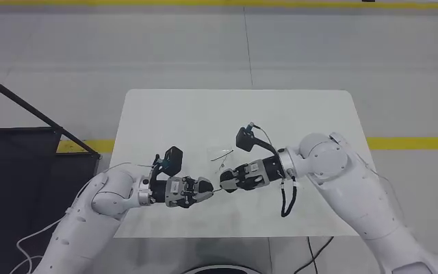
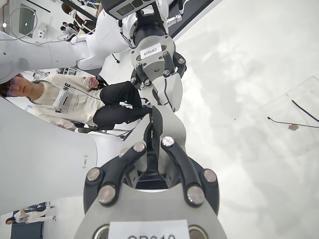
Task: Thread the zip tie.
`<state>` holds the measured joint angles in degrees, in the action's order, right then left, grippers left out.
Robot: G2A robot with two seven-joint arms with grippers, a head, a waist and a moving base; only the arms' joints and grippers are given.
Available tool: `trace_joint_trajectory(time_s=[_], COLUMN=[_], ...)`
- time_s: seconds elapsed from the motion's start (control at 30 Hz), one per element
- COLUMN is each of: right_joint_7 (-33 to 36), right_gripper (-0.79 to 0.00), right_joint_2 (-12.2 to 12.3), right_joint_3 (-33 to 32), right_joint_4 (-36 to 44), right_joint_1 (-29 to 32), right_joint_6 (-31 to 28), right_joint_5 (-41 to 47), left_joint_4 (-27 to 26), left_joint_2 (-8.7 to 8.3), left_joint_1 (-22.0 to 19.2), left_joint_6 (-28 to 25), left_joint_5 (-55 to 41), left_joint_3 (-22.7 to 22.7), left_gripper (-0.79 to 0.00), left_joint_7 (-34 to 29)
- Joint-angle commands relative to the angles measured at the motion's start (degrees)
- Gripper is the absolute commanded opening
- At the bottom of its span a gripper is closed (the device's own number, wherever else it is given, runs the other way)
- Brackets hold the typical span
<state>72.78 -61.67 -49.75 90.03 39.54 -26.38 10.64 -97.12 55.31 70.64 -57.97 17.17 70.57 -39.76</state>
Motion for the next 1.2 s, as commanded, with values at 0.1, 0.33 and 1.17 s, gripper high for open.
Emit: trace_joint_trajectory(time_s=[0.1, 0.33, 1.17], right_joint_7=[0.0, 0.0, -6.7], right_gripper=[-0.785, -0.785, 0.0], right_joint_2=[-0.1, -0.1, 1.6], right_joint_3=[0.2, 0.3, -6.8], right_joint_4=[-0.2, -0.2, -0.7], right_joint_1=[-0.2, -0.3, 5.6], right_joint_6=[0.1, 0.3, 1.8], right_joint_5=[0.1, 0.1, 1.0], left_joint_4=[0.3, 0.5, 3.6], left_joint_2=[-0.19, -0.51, -1.0], left_joint_1=[-0.5, -0.8, -0.2], left_joint_6=[0.0, 0.0, 2.2], left_joint_5=[0.0, 0.0, -1.0], left_joint_3=[-0.6, -1.1, -1.0], left_gripper=[-0.674, -0.785, -0.785], left_joint_7=[0.2, 0.9, 7.0])
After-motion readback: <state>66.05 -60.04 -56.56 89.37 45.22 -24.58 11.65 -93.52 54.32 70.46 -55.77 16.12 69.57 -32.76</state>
